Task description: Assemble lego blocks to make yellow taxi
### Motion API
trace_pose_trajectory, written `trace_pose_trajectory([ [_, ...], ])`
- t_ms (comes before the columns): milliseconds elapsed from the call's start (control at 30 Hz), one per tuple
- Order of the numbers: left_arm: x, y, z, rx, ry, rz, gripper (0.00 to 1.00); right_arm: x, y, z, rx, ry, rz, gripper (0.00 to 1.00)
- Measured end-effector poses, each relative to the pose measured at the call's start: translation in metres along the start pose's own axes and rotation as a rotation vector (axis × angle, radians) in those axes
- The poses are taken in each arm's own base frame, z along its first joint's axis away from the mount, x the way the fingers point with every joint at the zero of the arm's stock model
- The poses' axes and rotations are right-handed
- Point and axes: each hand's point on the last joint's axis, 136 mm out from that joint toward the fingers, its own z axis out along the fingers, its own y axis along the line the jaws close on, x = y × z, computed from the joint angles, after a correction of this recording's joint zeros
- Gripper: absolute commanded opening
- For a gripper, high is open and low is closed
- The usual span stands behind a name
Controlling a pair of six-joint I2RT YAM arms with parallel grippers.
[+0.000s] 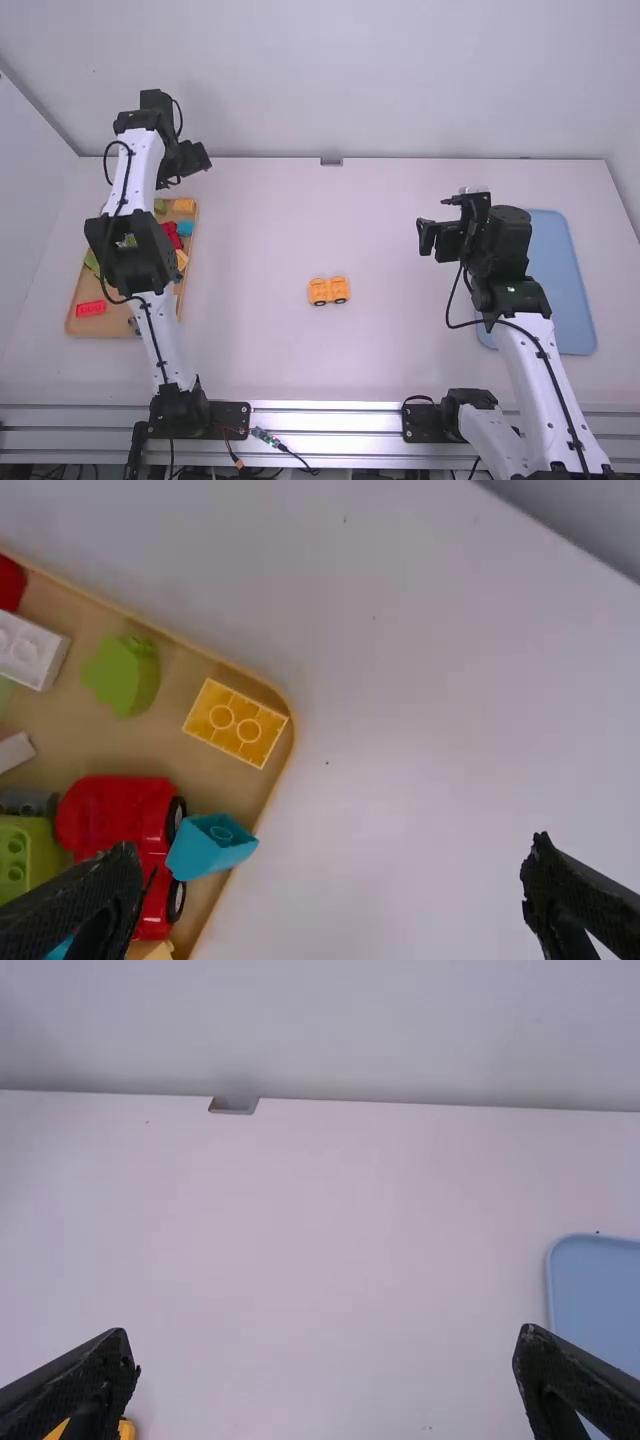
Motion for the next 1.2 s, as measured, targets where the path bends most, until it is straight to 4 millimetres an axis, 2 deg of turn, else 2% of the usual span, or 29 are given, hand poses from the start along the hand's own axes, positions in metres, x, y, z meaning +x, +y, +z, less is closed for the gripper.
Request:
trace_pose_trajectory([
  [167,0.005,0.011,0.021,-0.023,0.042,-0.014,0.99,0.000,0.000,0.000,0.000,0.001,0.002,0.99],
  [400,0.008,0.027,0.023,-0.042,0.067,-0.038,0.99,0.001,0.000,0.000,0.000,0.003,-0.001,0.99],
  [600,0.027,0.034,0.031,-0.066,0.136,-0.040,0.99,0.001,0.000,0.000,0.000,0.006,0.003,0.99],
  [700,0.028,0.036,0.034,-0.077,0.134,-0.044,0.99,0.002,0.000,0.000,-0.001,0.007,0.000,0.99],
  [833,0.022,0.035,0.038,-0.076,0.109,-0.059,0.99,0.002,0.000,0.000,0.000,0.008,0.003,0.99],
  [967,0.007,0.031,0.042,-0.055,0.043,-0.068,0.99,0.002,0.000,0.000,0.000,0.010,0.001,0.99],
  [1200,-0.004,0.014,0.056,0.040,-0.008,-0.048,0.99,0.002,0.000,0.000,0.000,0.010,0.001,0.99],
])
